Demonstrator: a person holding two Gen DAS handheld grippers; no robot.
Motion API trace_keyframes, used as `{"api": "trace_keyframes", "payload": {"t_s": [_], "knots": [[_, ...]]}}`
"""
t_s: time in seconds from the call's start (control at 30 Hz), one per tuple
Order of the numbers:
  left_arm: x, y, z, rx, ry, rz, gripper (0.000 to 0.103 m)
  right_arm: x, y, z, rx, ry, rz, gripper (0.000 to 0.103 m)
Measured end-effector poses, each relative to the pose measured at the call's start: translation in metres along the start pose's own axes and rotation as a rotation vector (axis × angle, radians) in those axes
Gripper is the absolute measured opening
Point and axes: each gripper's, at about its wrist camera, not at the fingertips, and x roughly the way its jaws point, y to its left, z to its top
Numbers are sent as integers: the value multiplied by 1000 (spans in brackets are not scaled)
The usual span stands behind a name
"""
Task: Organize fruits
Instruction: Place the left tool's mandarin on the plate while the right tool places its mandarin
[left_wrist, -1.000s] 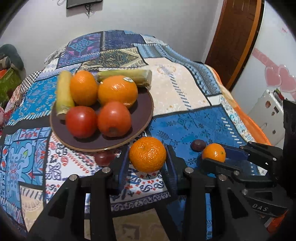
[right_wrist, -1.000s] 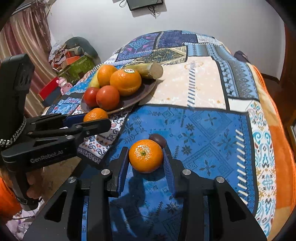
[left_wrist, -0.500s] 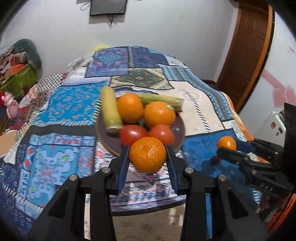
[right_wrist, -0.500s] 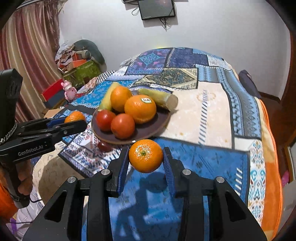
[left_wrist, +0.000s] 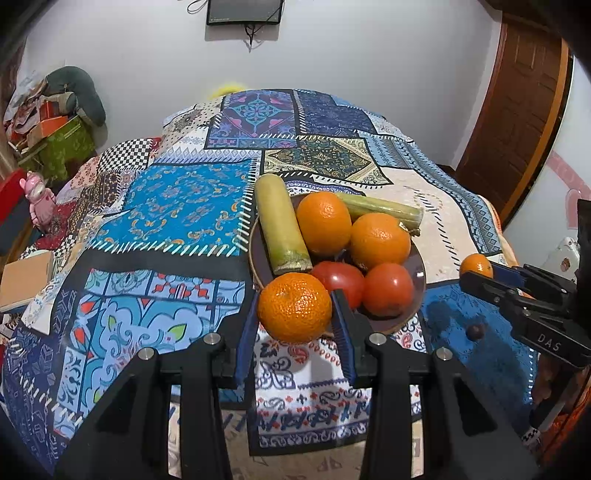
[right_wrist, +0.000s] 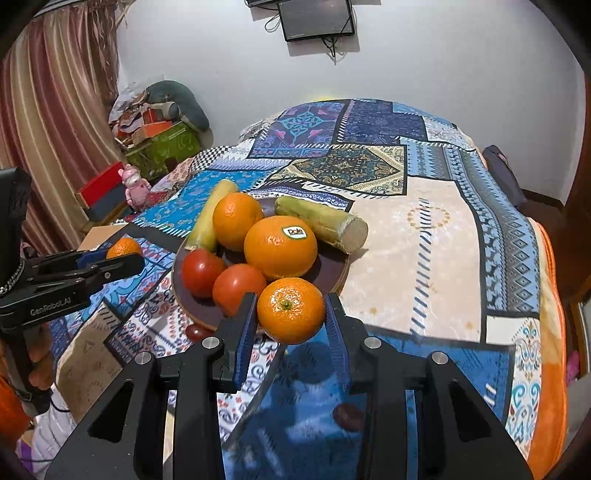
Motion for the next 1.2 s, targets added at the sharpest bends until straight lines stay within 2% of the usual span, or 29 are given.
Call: {"api": "trace_keyframes", "payload": {"t_s": [0.47, 0.87, 1.2], "knots": [[30, -26, 33, 18, 0, -76, 38, 35, -2, 9, -2, 51, -6, 33], [62, -36, 38, 22, 40, -70, 38, 46, -4, 5, 14, 80, 12, 34], [66, -37, 38, 24, 35, -54, 39, 51, -9, 5, 31, 88, 24, 35]]}}
